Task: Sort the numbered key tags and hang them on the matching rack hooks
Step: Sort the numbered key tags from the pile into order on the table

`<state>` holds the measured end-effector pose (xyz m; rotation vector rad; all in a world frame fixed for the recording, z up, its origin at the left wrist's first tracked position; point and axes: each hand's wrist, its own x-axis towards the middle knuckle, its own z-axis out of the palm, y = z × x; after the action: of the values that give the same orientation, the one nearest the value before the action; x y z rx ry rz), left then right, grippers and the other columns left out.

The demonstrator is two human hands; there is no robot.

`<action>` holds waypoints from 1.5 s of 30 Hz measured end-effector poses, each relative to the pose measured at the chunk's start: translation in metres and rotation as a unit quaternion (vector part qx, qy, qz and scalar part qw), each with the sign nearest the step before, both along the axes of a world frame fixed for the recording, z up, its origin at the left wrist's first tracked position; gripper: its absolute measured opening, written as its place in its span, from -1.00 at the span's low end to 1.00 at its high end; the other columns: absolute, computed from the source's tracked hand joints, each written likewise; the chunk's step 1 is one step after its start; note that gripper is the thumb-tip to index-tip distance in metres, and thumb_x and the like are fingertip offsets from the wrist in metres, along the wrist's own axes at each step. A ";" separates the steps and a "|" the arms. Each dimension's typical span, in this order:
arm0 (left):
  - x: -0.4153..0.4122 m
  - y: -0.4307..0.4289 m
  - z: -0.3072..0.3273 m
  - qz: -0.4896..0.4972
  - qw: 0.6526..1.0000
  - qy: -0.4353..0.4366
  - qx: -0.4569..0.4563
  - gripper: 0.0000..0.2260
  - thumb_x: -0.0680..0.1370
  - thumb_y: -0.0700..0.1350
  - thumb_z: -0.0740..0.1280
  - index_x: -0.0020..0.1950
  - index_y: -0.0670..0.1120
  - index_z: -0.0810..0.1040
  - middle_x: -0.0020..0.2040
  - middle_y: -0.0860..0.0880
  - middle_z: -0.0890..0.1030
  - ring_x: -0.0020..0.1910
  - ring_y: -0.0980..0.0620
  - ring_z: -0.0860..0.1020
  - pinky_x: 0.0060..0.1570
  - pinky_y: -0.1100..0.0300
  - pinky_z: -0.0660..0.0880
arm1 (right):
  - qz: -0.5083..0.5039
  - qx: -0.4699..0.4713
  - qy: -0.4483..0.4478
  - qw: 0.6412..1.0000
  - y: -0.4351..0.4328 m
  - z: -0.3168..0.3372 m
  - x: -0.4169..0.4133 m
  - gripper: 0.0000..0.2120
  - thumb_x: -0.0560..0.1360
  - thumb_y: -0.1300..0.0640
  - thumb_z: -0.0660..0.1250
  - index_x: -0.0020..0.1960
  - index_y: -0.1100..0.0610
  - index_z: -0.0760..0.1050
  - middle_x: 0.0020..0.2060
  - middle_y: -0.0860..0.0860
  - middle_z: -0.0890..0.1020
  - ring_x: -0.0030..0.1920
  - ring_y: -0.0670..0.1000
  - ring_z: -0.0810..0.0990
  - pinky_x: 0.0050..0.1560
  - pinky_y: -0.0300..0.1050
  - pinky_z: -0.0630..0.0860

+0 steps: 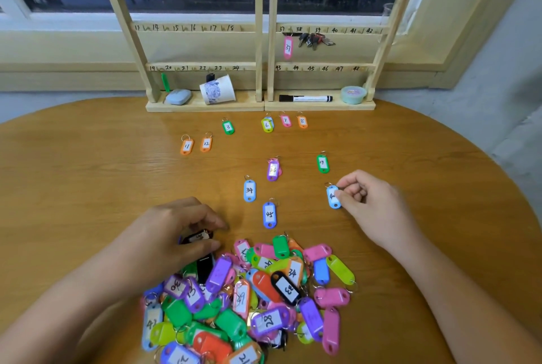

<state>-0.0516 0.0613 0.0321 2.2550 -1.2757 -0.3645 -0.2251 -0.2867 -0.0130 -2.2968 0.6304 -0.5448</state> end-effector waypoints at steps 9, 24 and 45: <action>0.001 0.007 0.005 0.013 1.000 -0.005 0.017 -0.84 0.59 0.13 0.45 0.15 0.35 0.67 0.12 0.37 0.56 0.07 0.30 0.60 -0.07 0.45 0.46 | 0.002 -0.074 0.005 0.997 0.002 0.002 0.012 -0.91 0.56 0.18 0.48 0.01 0.02 0.63 -0.30 -0.11 0.58 -0.21 -0.04 0.54 -0.23 -0.24 0.45; 0.005 0.010 0.001 0.046 0.997 -0.034 0.048 -0.81 0.59 0.01 0.51 0.12 0.31 0.66 0.01 0.31 0.62 0.03 0.32 0.60 -0.09 0.40 0.50 | -0.018 -0.087 -0.005 0.996 0.005 -0.003 0.011 -0.85 0.55 0.12 0.51 -0.02 -0.03 0.54 -0.28 -0.09 0.55 -0.25 -0.10 0.51 -0.24 -0.14 0.48; -0.008 0.010 0.006 0.024 0.994 -0.040 0.094 -0.80 0.57 -0.01 0.55 0.11 0.27 0.67 -0.05 0.32 0.61 0.01 0.31 0.57 -0.09 0.40 0.46 | 0.179 -0.016 0.103 0.978 0.051 0.020 -0.075 -0.75 0.51 -0.03 0.55 0.12 -0.26 0.61 0.02 -0.15 0.56 0.08 -0.01 0.55 -0.03 -0.32 0.43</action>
<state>-0.0594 0.0711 0.0380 2.4770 -1.2711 -0.3955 -0.2997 -0.2355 0.0074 -2.4410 0.2901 -0.1468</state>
